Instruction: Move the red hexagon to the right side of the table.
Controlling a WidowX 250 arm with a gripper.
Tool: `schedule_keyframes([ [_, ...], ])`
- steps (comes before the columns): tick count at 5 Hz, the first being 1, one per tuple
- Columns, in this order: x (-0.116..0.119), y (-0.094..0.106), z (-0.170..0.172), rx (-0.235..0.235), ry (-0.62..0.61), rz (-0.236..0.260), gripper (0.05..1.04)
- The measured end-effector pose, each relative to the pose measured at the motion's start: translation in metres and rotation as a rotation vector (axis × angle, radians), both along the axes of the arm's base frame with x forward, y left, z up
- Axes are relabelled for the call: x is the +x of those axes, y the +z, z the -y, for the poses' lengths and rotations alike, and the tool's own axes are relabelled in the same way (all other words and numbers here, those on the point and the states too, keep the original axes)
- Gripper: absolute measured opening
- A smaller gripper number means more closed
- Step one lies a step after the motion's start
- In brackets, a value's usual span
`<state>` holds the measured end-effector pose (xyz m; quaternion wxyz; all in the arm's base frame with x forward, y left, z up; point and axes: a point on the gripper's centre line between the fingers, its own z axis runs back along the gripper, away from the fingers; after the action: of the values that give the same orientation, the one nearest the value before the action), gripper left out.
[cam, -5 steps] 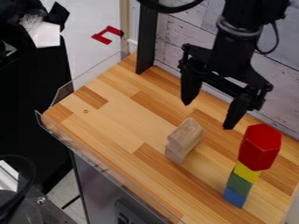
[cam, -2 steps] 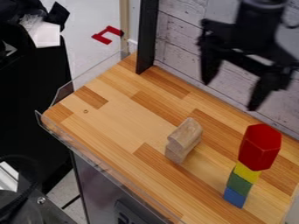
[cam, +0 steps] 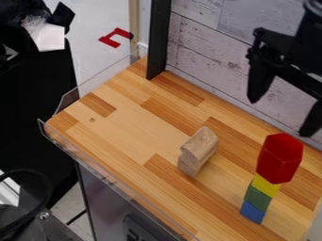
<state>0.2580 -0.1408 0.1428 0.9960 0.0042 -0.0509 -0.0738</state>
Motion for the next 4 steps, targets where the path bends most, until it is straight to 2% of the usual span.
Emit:
schedule_keyframes([
  [1, -0.001, -0.010, 0.008, -0.026, 0.007, -0.033, 1.000],
  [2, -0.001, -0.012, 0.012, -0.049, 0.014, -0.043, 1.000],
  [3, 0.002, -0.024, 0.014, -0.064, 0.051, -0.084, 1.000],
  [4, 0.006, -0.031, 0.011, -0.081, 0.102, -0.103, 1.000],
])
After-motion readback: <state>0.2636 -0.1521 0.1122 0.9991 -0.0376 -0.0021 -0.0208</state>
